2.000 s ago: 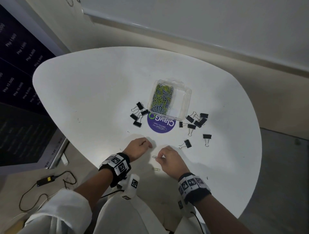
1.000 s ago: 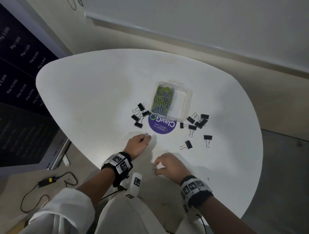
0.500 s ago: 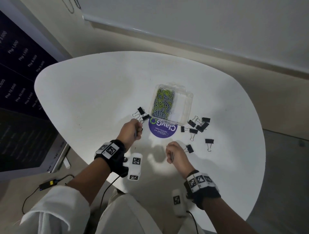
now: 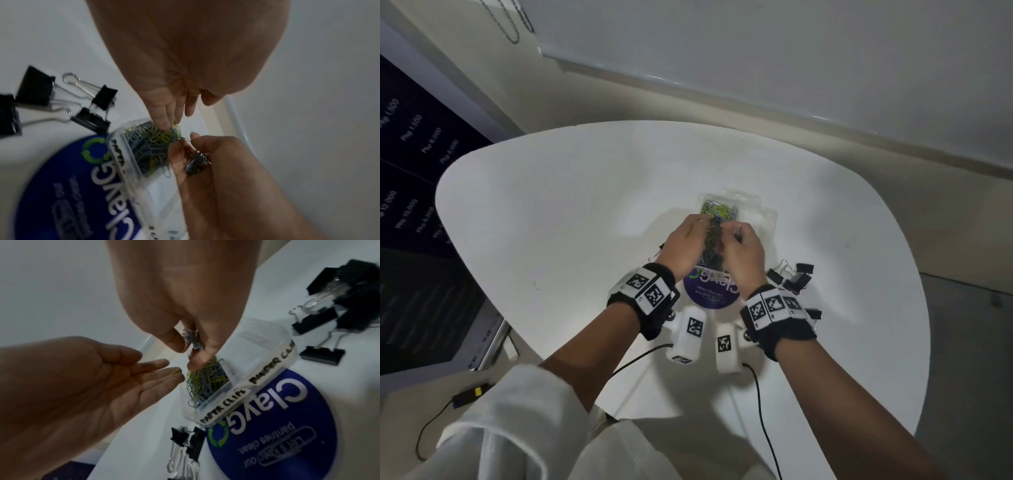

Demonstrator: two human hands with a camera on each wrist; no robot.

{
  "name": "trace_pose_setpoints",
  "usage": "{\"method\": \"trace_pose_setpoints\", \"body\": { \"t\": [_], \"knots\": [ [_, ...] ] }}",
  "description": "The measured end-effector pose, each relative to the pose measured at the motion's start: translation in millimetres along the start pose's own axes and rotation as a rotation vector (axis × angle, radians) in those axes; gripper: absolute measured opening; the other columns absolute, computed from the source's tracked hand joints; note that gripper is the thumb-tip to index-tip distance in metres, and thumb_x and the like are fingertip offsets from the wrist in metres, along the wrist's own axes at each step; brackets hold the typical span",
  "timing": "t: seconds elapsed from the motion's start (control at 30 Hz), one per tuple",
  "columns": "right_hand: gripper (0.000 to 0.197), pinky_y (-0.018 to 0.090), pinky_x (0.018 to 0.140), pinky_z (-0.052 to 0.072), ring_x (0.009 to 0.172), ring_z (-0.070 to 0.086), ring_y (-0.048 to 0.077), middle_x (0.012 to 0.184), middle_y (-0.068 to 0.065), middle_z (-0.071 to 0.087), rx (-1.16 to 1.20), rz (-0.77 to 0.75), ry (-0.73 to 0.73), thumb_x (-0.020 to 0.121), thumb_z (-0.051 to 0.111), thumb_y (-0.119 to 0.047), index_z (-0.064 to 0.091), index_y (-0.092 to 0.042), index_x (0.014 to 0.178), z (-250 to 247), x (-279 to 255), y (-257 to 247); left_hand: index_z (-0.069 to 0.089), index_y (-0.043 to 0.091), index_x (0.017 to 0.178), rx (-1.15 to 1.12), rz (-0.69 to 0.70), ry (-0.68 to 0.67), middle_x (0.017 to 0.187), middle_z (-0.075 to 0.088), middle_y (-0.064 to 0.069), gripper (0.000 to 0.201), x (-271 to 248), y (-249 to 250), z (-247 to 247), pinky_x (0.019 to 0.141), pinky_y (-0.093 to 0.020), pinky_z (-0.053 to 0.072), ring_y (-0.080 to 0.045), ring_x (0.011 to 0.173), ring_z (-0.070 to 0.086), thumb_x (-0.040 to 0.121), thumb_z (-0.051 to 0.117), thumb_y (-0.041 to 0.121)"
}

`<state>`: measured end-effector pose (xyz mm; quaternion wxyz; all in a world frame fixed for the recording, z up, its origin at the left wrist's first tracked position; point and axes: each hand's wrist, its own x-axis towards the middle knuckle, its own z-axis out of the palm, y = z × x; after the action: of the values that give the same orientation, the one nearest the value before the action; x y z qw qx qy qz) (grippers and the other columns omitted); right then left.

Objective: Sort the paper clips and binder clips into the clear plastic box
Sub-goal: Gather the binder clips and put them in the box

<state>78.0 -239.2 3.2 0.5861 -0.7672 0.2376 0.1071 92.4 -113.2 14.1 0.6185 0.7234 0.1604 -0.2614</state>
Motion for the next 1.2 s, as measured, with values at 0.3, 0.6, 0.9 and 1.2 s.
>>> {"method": "trace_pose_setpoints", "body": {
  "t": [0.3,0.6,0.9,1.2],
  "knots": [
    [0.052,0.023,0.111,0.035,0.132,0.046,0.015,0.143,0.006,0.046,-0.166,-0.201,-0.073,0.095,0.038,0.005,0.043,-0.011,0.144,12.8,-8.3,14.2,0.057,0.022,0.123,0.165,0.229,-0.028,0.113,0.069,0.002,0.036,-26.3,-19.6,-16.7,0.098,-0.035,0.050,-0.011,0.103,0.066,0.096,0.041,0.005],
    [0.051,0.020,0.088,0.048,0.111,0.052,0.008,0.119,-0.009,0.049,-0.122,-0.367,0.101,0.088,0.046,0.007,0.056,-0.020,0.130,-22.7,-24.3,33.0,0.058,0.021,0.125,0.508,0.465,-0.037,0.119,0.066,0.003,0.035,-25.4,-3.3,8.4,0.086,-0.025,0.052,-0.011,0.092,0.064,0.094,0.050,0.007],
    [0.052,0.039,0.121,0.013,0.149,0.016,0.021,0.161,0.001,0.025,-0.732,-0.128,0.104,0.100,0.047,-0.037,0.039,-0.023,0.149,-121.9,-5.8,108.7,0.036,0.010,0.146,0.891,0.419,0.107,0.154,0.031,-0.013,0.064,-21.6,-86.9,-63.9,0.112,-0.045,0.029,-0.032,0.142,0.028,0.083,0.040,0.023],
    [0.056,0.035,0.124,0.006,0.152,0.002,0.015,0.165,-0.003,0.007,-0.620,-0.269,-0.043,0.104,0.044,-0.026,0.025,-0.016,0.155,-78.6,-54.9,137.6,0.010,0.014,0.153,0.800,0.370,-0.104,0.160,-0.002,0.002,0.067,-59.1,-128.8,-29.9,0.118,-0.036,0.005,-0.017,0.147,-0.006,0.093,0.039,0.022]
  ]
}}
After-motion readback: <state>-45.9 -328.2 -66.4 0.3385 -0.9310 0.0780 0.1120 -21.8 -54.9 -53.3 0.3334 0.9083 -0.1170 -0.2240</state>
